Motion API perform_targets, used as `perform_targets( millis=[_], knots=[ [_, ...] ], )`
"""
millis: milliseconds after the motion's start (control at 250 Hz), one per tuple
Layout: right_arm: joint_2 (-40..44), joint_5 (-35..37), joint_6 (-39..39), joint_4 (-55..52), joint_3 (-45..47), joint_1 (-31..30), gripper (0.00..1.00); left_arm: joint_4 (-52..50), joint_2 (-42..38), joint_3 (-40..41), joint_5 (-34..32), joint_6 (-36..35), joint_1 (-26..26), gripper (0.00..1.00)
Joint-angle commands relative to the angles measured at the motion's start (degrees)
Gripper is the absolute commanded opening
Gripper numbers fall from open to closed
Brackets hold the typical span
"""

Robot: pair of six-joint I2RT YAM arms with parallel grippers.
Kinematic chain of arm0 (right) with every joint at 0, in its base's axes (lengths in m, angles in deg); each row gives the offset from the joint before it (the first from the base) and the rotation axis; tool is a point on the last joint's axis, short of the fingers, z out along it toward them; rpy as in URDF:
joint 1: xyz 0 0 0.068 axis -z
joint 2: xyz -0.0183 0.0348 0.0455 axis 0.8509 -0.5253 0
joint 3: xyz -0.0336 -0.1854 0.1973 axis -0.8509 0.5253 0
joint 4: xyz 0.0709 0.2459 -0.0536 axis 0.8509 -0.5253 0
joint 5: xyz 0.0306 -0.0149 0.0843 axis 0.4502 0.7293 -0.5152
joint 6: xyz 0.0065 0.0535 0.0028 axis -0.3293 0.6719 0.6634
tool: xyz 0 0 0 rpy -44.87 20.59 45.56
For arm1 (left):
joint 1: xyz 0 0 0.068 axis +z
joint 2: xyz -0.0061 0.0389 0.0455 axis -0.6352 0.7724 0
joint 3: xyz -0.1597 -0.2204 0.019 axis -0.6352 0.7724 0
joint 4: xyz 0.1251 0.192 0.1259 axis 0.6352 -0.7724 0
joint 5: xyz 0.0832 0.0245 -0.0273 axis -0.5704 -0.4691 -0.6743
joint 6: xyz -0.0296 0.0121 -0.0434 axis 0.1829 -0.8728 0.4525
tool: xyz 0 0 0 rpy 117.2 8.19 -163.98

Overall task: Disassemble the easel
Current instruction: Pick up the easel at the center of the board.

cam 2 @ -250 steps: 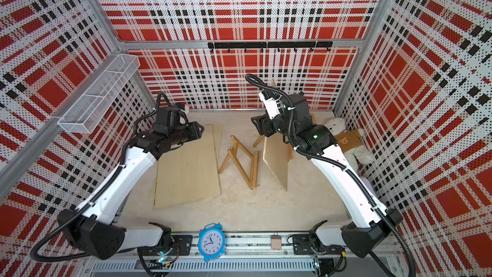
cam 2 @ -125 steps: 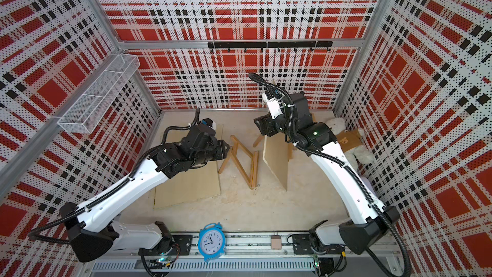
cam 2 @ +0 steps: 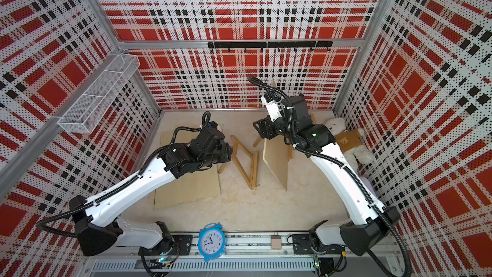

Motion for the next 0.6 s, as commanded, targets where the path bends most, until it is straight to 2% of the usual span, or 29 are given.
perform_targets(
  millis=[0,124,244,596],
  knots=[
    [1.73,-0.73,-0.31,1.05,0.51,0.37,0.71,1.10,1.04,-1.64,-0.93,0.76,-0.40,0.43],
    [1.79,-0.73,-0.49,0.97,0.76,0.59,0.71,1.54,1.53,-1.70,-0.45,0.84,-0.41,0.41],
    [1.73,-0.90,-0.49,1.13,0.96,0.85,0.71,2.39,1.77,-1.30,-0.19,1.02,-0.42,0.36],
    [2.35,-1.05,-0.92,1.13,1.72,1.29,0.71,3.65,3.90,-1.81,1.66,1.28,-0.50,0.35]
  ],
)
